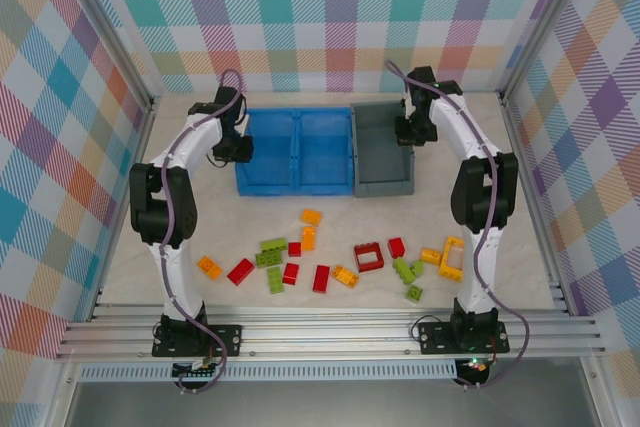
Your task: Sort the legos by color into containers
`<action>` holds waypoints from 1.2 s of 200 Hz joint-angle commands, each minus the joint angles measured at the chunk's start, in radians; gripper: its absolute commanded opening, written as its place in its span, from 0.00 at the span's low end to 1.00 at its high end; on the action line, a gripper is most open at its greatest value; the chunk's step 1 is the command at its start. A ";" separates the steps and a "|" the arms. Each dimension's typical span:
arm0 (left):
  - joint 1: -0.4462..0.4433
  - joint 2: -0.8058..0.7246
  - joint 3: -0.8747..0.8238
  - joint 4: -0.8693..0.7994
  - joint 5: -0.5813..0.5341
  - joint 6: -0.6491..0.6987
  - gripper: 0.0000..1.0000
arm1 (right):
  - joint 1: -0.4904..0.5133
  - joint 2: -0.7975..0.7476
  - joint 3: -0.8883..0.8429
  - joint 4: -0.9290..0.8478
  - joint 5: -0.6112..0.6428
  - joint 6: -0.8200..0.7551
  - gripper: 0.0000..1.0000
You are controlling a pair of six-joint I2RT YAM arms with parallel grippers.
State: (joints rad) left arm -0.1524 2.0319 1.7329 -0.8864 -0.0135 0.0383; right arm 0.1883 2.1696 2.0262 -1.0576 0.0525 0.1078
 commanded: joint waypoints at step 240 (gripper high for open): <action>-0.027 -0.325 -0.078 0.028 0.011 -0.242 0.69 | -0.059 -0.349 -0.176 -0.056 0.173 0.303 0.61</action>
State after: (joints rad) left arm -0.1631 1.8515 1.7012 -0.8631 -0.0532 -0.1226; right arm 0.1364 1.9999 1.9804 -1.0889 0.1146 0.2787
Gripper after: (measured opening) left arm 0.663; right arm 0.618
